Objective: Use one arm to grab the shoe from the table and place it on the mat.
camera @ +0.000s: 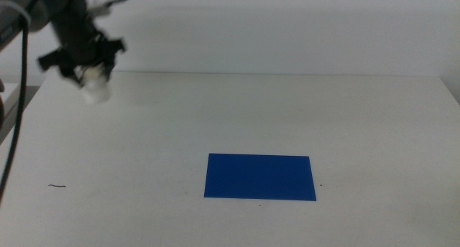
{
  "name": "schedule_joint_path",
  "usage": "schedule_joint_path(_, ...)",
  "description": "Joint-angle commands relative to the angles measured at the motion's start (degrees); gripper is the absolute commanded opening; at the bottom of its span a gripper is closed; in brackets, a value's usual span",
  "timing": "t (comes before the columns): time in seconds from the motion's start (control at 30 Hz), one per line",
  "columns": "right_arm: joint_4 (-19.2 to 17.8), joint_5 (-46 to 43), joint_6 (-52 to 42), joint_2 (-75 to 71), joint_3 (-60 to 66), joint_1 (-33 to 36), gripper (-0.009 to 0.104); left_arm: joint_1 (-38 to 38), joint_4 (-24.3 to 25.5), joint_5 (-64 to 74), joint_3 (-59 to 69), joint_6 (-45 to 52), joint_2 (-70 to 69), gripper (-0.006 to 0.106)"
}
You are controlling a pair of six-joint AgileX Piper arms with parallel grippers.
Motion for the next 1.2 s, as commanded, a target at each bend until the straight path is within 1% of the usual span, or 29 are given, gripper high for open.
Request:
schedule_joint_path(0.0, -0.33, -0.55, -0.11, -0.27, 0.14, 0.11, 0.079, -5.94, -0.12, 0.52, 1.68, -2.73, -6.0, -0.002)
schedule_joint_path(0.13, -0.33, -0.55, -0.11, -0.27, 0.14, 0.11, 0.079, -14.12, -2.05, 0.52, 6.36, -9.05, -10.32, -0.002)
schedule_joint_path(0.3, -0.33, -0.55, -0.11, -0.27, 0.14, 0.11, 0.079, -25.76, -2.95, 0.52, 9.1, -14.29, -10.62, -0.002)
schedule_joint_path(0.37, -0.33, -0.55, -0.11, -0.27, 0.14, 0.11, 0.079, -30.1, -2.89, 0.52, 9.48, -17.88, -10.33, -0.002)
schedule_joint_path(0.43, -0.33, -0.55, -0.11, -0.27, 0.14, 0.11, 0.079, -34.35, -1.48, 0.52, 9.48, -22.33, -9.88, -0.002)
schedule_joint_path(0.53, -0.33, -0.55, -0.11, -0.27, 0.14, 0.11, 0.079, -38.9, 3.05, 0.52, 9.48, -23.81, -9.25, -0.002)
schedule_joint_path(0.57, -0.33, -0.55, -0.11, -0.27, 0.14, 0.11, 0.079, -40.07, 3.47, 0.52, 9.48, -23.98, -8.97, -0.002)
schedule_joint_path(0.67, -0.33, -0.55, -0.11, -0.27, 0.14, 0.11, 0.079, -41.85, 2.6, 0.52, 9.48, -23.98, -8.15, -0.002)
schedule_joint_path(0.73, -0.33, -0.55, -0.11, -0.27, 0.14, 0.11, 0.079, -42.19, 1.01, 0.52, 9.48, -23.98, -7.56, -0.002)
schedule_joint_path(0.9, -0.33, -0.55, -0.11, -0.27, 0.14, 0.11, 0.079, -42.33, -0.87, 0.52, 9.36, -21.61, -7.17, -0.002)
schedule_joint_path(1.0, -0.33, -0.55, -0.11, -0.27, 0.14, 0.11, 0.079, -42.33, -0.61, 0.52, 9.36, -20.77, -7.17, -0.002)
schedule_joint_path(1.17, -0.33, -0.55, -0.11, -0.27, 0.14, 0.11, 0.079, -42.14, -3.34, 0.52, 9.36, -20.77, -6.58, -0.002)
